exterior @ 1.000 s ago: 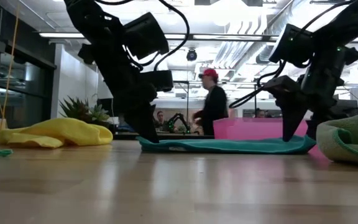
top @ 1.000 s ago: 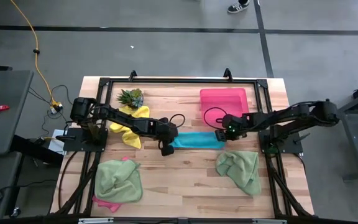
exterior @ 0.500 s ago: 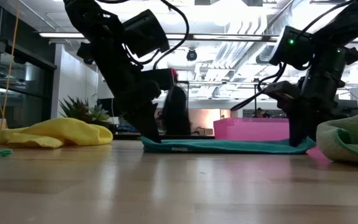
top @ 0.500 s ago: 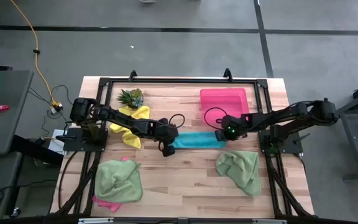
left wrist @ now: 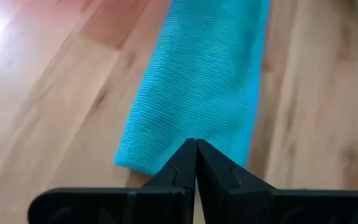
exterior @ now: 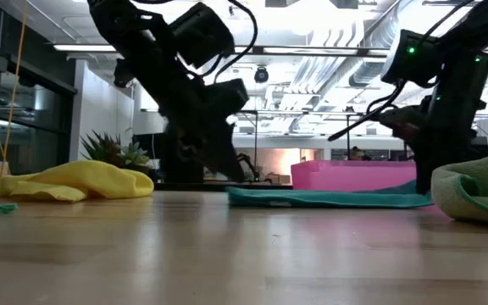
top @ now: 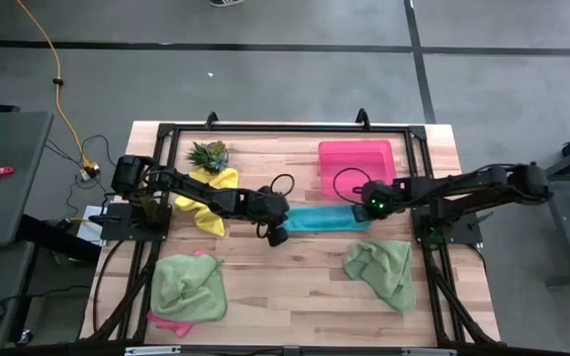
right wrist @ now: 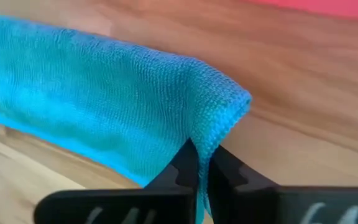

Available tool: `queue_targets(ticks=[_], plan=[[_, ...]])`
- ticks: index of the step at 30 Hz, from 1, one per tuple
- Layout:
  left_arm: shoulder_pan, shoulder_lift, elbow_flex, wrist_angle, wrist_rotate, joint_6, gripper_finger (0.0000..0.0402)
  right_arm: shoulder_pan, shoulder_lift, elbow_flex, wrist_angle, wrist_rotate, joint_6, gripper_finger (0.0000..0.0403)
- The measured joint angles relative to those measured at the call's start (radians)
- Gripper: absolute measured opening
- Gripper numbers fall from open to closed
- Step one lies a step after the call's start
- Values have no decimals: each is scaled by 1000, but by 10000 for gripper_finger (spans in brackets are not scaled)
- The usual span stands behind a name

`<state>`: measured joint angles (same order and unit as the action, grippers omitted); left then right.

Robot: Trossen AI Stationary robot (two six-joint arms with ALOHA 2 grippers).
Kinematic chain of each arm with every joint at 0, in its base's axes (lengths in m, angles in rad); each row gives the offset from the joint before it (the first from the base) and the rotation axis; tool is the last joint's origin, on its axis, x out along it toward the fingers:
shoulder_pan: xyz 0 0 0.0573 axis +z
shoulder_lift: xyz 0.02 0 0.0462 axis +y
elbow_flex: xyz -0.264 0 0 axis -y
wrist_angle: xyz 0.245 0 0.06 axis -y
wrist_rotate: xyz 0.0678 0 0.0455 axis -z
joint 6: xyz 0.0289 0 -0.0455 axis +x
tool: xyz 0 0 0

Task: Fold microfiber towels
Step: Fold the blue microfiber cloth

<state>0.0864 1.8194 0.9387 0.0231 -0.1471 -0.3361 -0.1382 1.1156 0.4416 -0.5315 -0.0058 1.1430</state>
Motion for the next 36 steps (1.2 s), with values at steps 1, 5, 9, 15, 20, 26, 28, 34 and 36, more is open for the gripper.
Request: queue_targets(ticks=[1,5,9,15,20,26,28,34,36], plan=[[0,0,13,-6,15,13,0,-1,-24,0,-37,-3,-2,2],[0,-12,87,-96,58,136,0,1,-106,0,-172,-19,0,1],[0,-45,134,-184,56,246,0,1,-171,1,-194,-42,8,1],[12,-74,117,-235,-17,323,0,2,-192,88,-181,-51,0,0],[34,-58,21,-160,-24,275,0,17,-166,113,-130,-67,9,0],[41,-19,-53,-67,-16,242,0,51,-100,114,-4,-74,54,0],[41,8,-55,-39,-10,250,0,61,-76,114,49,-74,61,0],[48,45,-52,-1,48,244,0,90,2,115,169,-78,93,0],[44,49,-52,-4,48,243,0,98,15,115,192,-75,100,0]])
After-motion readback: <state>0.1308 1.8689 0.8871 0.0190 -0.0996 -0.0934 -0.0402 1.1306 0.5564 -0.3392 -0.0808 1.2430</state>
